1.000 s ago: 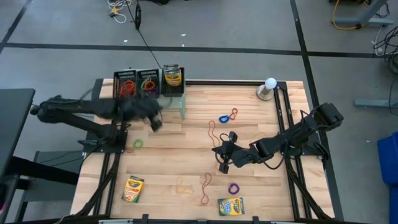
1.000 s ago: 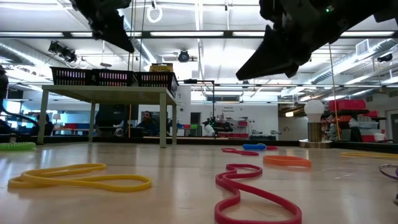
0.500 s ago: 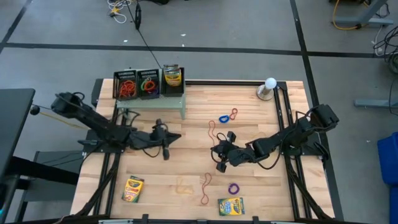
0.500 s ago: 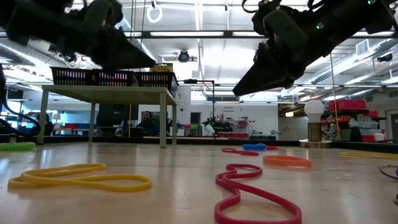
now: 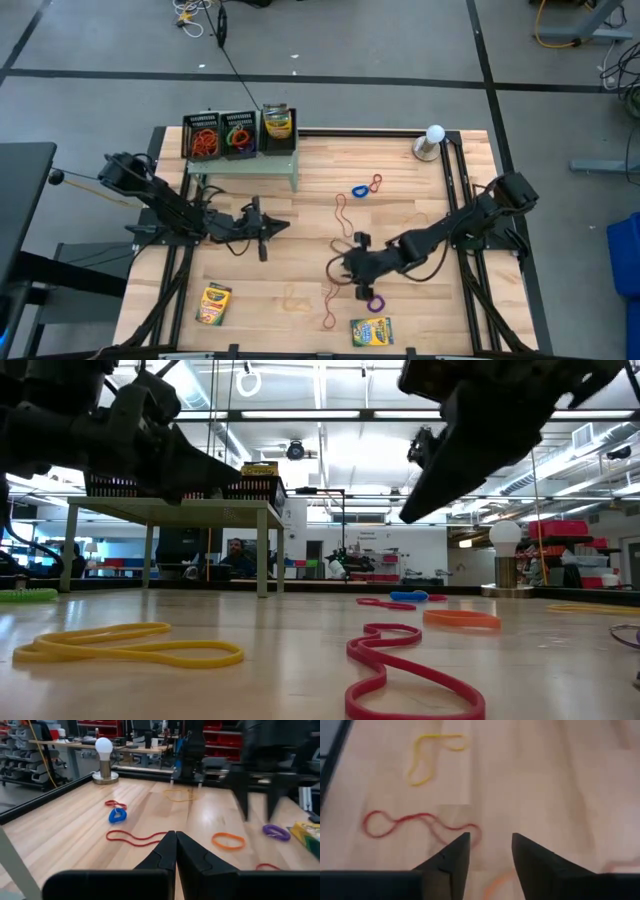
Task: Pick & Place Office Desk Supplies
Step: Put the red rubber band into the left black bin on the shelf
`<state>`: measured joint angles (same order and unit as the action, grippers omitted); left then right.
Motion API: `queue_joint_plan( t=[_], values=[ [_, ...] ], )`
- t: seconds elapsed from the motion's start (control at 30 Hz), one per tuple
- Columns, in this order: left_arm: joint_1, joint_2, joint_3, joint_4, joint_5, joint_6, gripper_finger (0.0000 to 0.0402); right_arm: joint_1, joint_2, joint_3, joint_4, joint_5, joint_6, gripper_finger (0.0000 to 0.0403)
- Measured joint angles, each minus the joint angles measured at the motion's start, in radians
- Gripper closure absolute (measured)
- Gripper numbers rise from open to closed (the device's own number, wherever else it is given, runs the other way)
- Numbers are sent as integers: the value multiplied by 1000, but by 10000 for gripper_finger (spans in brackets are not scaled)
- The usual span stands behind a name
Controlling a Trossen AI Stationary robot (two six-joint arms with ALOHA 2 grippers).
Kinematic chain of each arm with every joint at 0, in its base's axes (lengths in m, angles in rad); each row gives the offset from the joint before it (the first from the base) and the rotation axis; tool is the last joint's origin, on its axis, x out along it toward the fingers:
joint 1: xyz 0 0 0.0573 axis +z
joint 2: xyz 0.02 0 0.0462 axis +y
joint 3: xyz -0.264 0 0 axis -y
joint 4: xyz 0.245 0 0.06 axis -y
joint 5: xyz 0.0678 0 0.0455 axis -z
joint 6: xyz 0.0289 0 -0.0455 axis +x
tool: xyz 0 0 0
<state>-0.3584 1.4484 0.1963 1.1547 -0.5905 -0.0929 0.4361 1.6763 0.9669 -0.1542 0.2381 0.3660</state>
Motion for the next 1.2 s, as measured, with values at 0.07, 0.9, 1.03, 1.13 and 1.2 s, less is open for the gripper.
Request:
queue_joint_plan(
  t=[0.07, 0.9, 1.03, 1.13, 1.2],
  values=[
    [0, 1, 0, 0, -1, 0, 392, 12, 32, 52, -62, -15, -32, 239],
    [16, 1, 4, 1, 42, 97, 386, 31, 417, 572, -449, -184, -326, 154],
    [41, 1, 4, 1, 42, 132, 385, 22, 467, 594, -472, -185, -391, 172],
    [47, 1, 4, -1, 48, 91, 385, 14, 493, 594, -471, -183, -414, 182],
    [46, 0, 4, -4, 68, 87, 386, 14, 502, 596, -474, -187, -422, 189]
  ],
)
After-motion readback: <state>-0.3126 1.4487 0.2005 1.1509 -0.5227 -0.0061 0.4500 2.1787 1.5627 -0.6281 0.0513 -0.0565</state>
